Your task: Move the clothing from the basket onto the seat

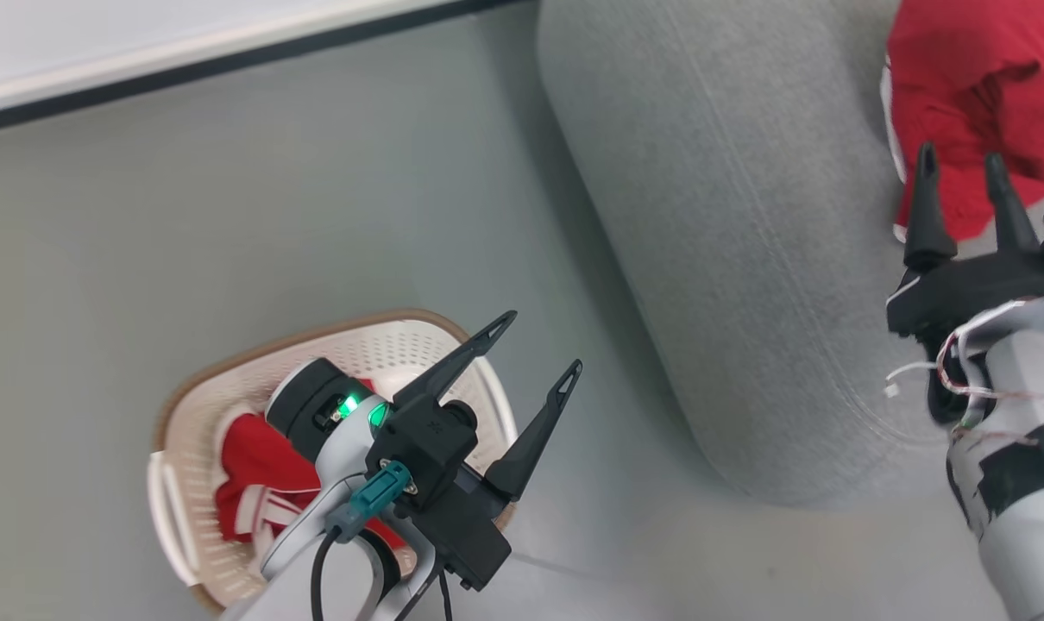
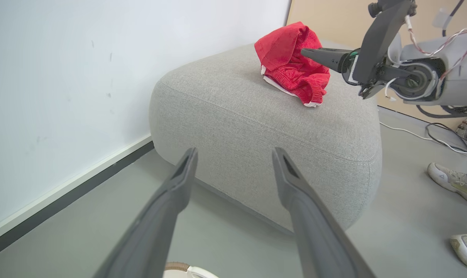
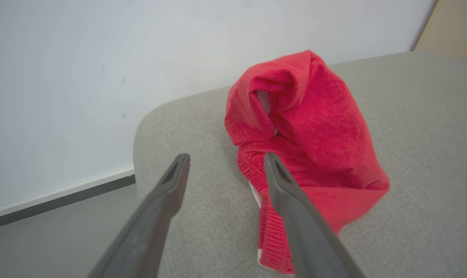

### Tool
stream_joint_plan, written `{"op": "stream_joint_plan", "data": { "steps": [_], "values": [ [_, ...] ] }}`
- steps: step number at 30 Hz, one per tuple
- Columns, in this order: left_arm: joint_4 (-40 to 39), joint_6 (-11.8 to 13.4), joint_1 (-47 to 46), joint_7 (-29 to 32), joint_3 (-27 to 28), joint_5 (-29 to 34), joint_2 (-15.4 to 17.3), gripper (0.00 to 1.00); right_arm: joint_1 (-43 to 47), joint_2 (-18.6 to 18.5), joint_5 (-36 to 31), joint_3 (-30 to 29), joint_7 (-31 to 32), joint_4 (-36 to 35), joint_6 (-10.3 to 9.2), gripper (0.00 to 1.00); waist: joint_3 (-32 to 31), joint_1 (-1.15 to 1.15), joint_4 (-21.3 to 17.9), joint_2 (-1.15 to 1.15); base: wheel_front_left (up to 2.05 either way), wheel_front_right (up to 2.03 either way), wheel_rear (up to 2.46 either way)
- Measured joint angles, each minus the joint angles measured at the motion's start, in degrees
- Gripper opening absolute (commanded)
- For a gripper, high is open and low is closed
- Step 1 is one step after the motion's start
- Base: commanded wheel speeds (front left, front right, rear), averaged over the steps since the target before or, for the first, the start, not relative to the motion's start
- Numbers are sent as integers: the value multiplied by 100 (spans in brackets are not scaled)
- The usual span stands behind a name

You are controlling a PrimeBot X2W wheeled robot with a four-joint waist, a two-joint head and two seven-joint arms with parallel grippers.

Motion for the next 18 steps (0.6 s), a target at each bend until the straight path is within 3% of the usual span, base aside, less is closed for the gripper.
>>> {"op": "stream_joint_plan", "data": {
  "steps": [18],
  "values": [
    [602, 310, 395, -438, 227, -328, -231, 100, 1592, 192, -411, 252, 0, -1560, -97, 100, -761, 1, 1135, 0, 0, 0, 0]
  ]
}}
